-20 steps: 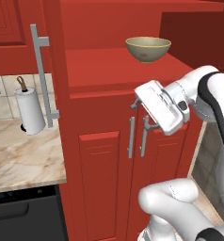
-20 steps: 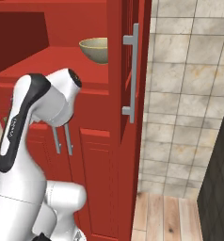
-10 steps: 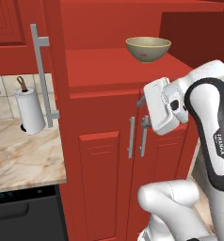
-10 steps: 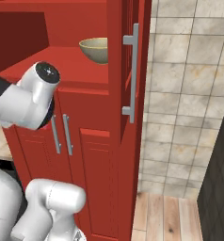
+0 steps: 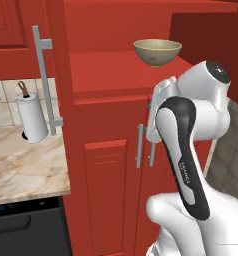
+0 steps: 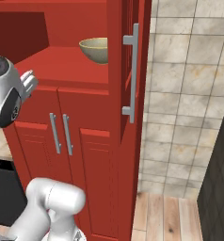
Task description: Retrieve the bowl from the cabinet, then place the raw meat into the bowl to avoid contamination.
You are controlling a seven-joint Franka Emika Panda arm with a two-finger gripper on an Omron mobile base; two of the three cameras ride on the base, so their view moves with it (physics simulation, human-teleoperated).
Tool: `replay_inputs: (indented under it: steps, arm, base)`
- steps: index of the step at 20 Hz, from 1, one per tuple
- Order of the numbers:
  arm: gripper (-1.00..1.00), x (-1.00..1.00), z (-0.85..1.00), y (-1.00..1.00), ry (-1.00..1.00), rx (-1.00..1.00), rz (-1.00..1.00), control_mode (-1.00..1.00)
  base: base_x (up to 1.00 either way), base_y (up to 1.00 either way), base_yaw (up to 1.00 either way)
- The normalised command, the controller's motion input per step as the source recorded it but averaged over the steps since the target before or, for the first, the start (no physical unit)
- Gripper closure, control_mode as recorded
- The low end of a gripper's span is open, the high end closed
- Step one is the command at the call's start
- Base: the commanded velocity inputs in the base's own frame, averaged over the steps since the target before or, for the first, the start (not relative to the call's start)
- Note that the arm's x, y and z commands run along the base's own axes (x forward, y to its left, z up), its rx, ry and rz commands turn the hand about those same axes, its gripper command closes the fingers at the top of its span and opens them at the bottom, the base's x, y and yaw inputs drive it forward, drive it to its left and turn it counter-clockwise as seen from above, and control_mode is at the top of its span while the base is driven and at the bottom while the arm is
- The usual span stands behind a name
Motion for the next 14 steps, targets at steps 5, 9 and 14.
replay_inputs:
  steps: [5,9,14]
  arm:
    - [-1.00,0.58,0.00,-0.13,-0.01,-0.34,-0.21,-1.00]
    - [-1.00,0.36,0.10,-0.17,0.08,-0.32,-0.32,-1.00]
    - [-1.00,0.30,0.14,-0.20,0.10,-0.30,-0.34,-1.00]
  base:
    - [0.00,0.00,0.00]
    - [0.00,0.00,0.00]
    - [0.00,0.00,0.00]
